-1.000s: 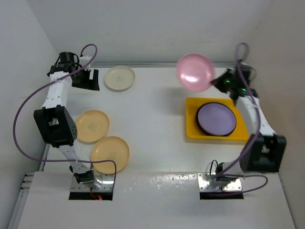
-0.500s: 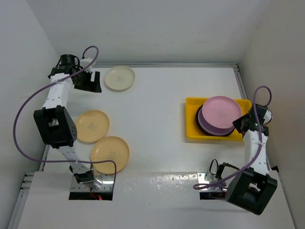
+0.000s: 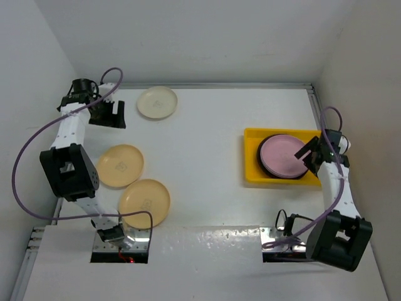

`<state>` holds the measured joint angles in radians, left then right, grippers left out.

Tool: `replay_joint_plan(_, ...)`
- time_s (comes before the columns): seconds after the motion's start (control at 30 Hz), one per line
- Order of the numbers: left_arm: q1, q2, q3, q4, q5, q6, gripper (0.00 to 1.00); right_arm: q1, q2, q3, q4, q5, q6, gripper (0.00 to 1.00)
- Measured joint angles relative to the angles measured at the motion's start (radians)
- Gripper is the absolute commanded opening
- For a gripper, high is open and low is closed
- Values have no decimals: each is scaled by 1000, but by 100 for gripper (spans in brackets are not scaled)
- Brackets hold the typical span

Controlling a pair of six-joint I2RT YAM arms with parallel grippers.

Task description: Place the plates into the plastic bin on the countertop

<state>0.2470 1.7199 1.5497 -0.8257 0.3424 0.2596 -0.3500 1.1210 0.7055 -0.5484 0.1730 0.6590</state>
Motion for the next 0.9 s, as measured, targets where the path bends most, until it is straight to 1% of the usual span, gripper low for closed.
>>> replay_joint_plan(0.07,54,-2,-38,10,-56,3,91,63,-37,42,-11,71,-26,83)
replay_joint_plan(0.17,169,0,-86,9,-97,7,90,212,-78,132,15,116,-74,75)
replay_joint_plan(0.2,207,0,-95,6,-98,9,90,277,-63,177,42,115,-88,75)
replay_joint_plan(0.23,238,1,-98,5,-98,9,88,365,-10,253,61,113,-105,73)
replay_joint_plan(0.27,264,1,-98,5,-96,9,88,390,6,280,69,111,-111,73)
replay_joint_plan(0.3,273,2,-93,4,-90,10,88,446,56,342,88,102,-114,72)
replay_joint_plan(0.37,248,19,-57,6,-64,12,87,520,159,436,138,74,-114,72)
replay_joint_plan(0.43,177,71,20,25,-31,1,87,557,221,452,192,53,-108,73)
replay_joint_plan(0.47,128,116,82,47,-20,-11,87,569,241,444,202,48,-101,73)
replay_joint_plan(0.57,-14,309,303,143,-28,-75,87,592,270,398,208,39,-82,73)
replay_joint_plan(0.63,-82,450,437,210,-62,-125,87,604,276,378,200,36,-75,73)
replay_joint_plan(0.67,-109,518,497,217,-85,-149,87,610,278,375,196,37,-75,73)
replay_joint_plan(0.7,-132,595,562,233,-110,-174,87,618,279,375,189,40,-76,73)
replay_joint_plan(0.8,-159,763,654,260,-156,-235,87,641,281,375,172,54,-76,73)
replay_joint_plan(0.83,-160,800,660,263,-162,-246,87,645,281,375,163,58,-76,73)
replay_joint_plan(0.9,-163,821,686,319,-176,-261,81,652,283,375,143,63,-77,73)
